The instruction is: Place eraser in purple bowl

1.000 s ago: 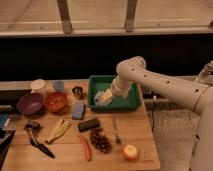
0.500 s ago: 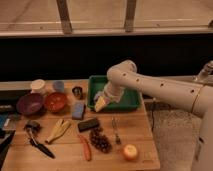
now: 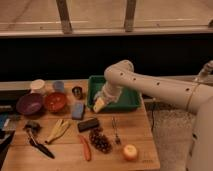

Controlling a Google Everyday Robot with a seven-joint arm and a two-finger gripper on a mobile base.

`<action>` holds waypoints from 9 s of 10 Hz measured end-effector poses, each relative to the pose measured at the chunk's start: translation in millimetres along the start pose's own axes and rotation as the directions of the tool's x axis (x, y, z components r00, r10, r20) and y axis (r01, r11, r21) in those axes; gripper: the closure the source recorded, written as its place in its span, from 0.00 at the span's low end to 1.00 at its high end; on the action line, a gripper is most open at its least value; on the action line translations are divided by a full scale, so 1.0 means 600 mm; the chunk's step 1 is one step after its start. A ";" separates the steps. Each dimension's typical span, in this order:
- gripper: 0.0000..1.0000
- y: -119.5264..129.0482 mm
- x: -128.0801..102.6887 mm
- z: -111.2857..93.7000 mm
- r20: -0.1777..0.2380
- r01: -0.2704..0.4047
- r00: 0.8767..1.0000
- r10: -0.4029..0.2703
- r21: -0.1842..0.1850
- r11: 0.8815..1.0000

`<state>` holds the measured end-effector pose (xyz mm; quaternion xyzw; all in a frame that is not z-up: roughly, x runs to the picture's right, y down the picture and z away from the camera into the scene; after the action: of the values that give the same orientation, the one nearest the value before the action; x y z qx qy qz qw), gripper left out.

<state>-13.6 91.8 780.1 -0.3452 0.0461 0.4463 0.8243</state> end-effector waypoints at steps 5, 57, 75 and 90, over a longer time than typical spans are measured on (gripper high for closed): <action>0.25 0.137 -0.078 0.068 -0.070 0.279 0.956 -0.284 -0.078 0.957; 0.25 0.128 0.020 0.191 -0.191 0.123 0.972 -0.134 -0.066 0.990; 1.00 0.153 -0.008 0.210 -0.148 0.209 0.964 -0.219 -0.078 0.975; 1.00 0.116 -0.184 -0.078 0.641 0.307 0.728 -0.245 0.015 0.952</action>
<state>-121.9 10.9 750.4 -0.2143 -0.3072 0.4106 0.8313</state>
